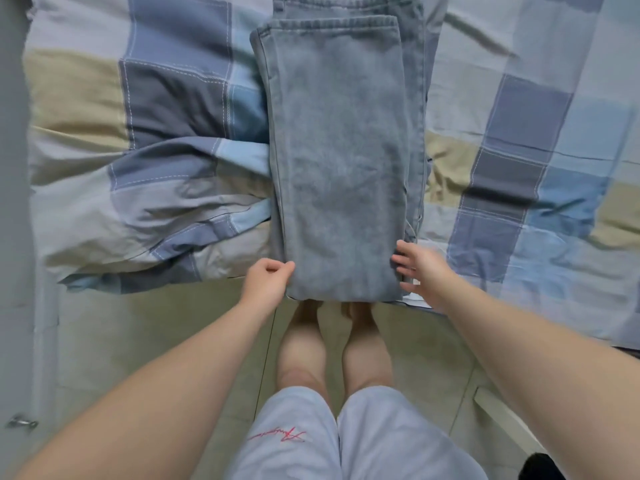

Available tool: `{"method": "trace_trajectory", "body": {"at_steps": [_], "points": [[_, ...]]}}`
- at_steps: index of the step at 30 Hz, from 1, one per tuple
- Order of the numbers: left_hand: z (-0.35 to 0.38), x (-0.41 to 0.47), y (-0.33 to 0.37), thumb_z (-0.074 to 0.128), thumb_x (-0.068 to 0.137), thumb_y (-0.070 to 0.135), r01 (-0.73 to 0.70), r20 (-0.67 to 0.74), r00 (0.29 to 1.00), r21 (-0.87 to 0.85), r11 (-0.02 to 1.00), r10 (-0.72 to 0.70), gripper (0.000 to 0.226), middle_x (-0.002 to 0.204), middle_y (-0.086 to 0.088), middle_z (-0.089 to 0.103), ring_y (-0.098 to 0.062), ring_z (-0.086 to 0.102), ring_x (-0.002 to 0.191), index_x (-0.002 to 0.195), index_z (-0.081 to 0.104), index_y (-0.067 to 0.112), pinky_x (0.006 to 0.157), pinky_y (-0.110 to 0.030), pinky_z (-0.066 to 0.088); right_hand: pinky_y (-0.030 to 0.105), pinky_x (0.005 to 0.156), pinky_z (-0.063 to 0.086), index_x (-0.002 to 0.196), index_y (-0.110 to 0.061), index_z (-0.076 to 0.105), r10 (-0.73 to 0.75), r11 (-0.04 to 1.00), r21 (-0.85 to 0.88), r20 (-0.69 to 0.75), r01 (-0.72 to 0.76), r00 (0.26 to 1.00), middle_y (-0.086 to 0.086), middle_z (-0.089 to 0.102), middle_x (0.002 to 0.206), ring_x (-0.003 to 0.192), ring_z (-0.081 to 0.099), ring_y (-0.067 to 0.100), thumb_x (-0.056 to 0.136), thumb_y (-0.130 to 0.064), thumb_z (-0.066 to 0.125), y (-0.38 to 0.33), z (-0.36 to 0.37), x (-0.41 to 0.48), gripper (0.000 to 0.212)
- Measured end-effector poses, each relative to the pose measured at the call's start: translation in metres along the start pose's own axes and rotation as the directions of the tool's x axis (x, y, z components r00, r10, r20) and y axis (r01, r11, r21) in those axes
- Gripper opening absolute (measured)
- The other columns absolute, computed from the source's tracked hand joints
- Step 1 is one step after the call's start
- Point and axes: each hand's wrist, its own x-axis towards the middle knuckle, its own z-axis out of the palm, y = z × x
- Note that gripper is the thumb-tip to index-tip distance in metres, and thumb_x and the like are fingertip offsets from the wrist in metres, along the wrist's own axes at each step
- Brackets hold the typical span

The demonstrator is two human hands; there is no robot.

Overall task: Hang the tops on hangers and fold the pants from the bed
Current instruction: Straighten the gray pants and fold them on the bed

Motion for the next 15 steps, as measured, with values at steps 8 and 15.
{"method": "trace_trajectory", "body": {"at_steps": [8,15], "points": [[0.022,0.021,-0.041,0.085,0.072,0.045,-0.169,-0.092,0.979,0.147,0.975,0.183,0.08,0.117,0.008,0.052,-0.015,0.054,0.109,0.134,0.045,0.013,0.093,-0.032,0.045,0.043,0.103,0.044,0.152,-0.016,0.027,-0.181,0.966,-0.21,-0.138,0.15,0.974,0.007,0.041,0.151,0.129,0.05,0.027,0.084,-0.03,0.08,0.048,-0.009,0.042,0.087],[0.027,0.032,-0.044,0.086,0.072,0.049,-0.088,-0.062,0.994,0.055,0.995,0.091,0.068,0.118,0.0,0.068,-0.02,0.066,0.106,0.123,0.061,0.011,0.092,-0.038,0.055,0.023,0.058,0.049,0.11,-0.015,0.053,-0.211,0.963,-0.176,-0.03,0.202,0.977,-0.007,0.061,0.095,0.078,0.062,0.006,0.081,-0.022,0.083,0.056,-0.021,0.05,0.043]]}}
